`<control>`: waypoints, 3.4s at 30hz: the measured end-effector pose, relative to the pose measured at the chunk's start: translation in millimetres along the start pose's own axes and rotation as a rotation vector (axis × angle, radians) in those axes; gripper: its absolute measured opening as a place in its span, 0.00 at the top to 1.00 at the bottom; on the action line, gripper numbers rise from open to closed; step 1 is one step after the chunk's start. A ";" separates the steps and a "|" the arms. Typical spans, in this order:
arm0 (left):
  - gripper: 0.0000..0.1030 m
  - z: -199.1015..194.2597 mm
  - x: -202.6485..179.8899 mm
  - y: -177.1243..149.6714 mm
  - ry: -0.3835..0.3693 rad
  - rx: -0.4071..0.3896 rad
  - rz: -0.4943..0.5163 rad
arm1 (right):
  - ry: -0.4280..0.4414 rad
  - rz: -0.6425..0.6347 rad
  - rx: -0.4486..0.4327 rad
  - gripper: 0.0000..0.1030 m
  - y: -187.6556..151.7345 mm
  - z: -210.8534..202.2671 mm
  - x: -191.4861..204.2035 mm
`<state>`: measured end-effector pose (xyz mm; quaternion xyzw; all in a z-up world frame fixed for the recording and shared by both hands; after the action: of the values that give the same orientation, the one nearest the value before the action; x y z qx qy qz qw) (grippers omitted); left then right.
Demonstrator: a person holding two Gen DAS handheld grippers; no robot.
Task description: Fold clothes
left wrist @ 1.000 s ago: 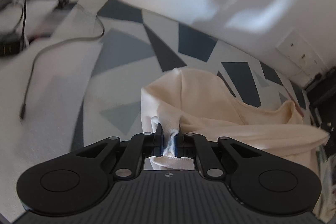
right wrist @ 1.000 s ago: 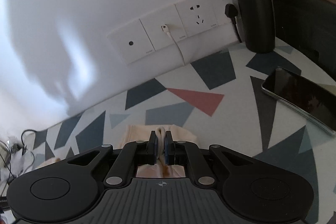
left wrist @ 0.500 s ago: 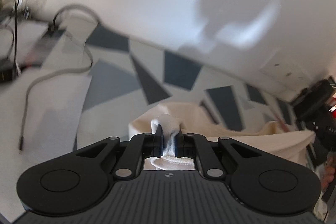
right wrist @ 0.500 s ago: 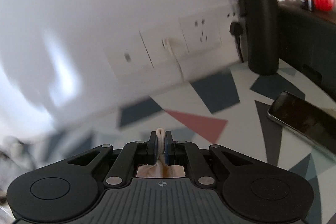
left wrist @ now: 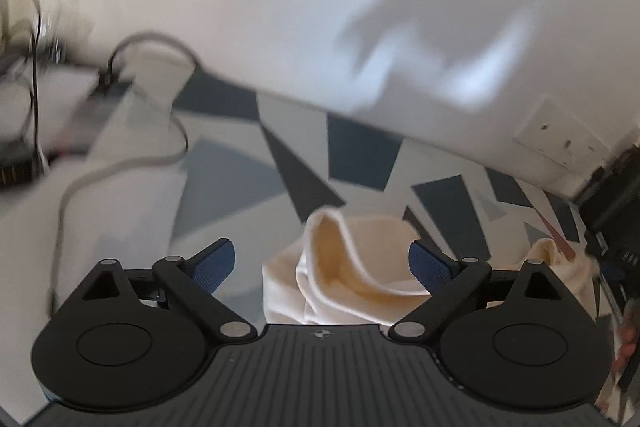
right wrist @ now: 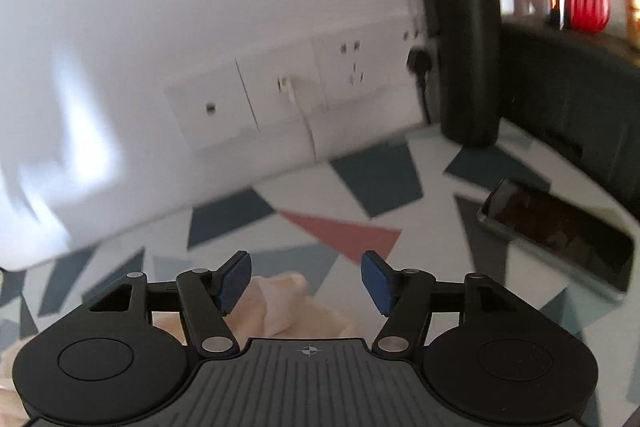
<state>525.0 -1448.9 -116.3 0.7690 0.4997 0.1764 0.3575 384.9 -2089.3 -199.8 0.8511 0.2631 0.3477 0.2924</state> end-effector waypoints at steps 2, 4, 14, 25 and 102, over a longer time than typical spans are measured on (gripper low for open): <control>0.07 -11.5 -11.5 0.9 -0.007 -0.016 0.085 | 0.025 -0.003 0.016 0.41 2.6 -12.4 -0.3; 0.07 -22.9 -23.1 1.7 -0.014 -0.032 0.170 | 0.056 -0.030 0.040 0.38 1.6 -24.0 1.1; 0.15 10.9 -71.6 2.1 -0.088 0.071 0.371 | 0.096 -0.355 0.213 0.37 -47.8 -18.2 35.3; 0.15 83.5 -62.4 30.0 -0.025 0.117 0.248 | 0.005 -0.291 0.134 0.37 -26.0 54.2 60.9; 0.00 30.6 -42.2 -44.8 -0.009 0.227 0.067 | 0.053 -0.151 0.261 0.01 -74.5 -1.3 -17.4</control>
<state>496.9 -1487.1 -166.1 0.8215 0.4891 0.1270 0.2641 354.9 -2048.8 -257.4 0.8503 0.3768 0.3098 0.1975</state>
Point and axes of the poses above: each gripper's, at about its wrist camera, not at the fingertips, and z roughly the way its jaws point, x to its left, y to its top, the point moved 1 cm from there along z, roughly the way its jaws point, and after that the axes turned 14 degrees about z, right-handed, at the moved point
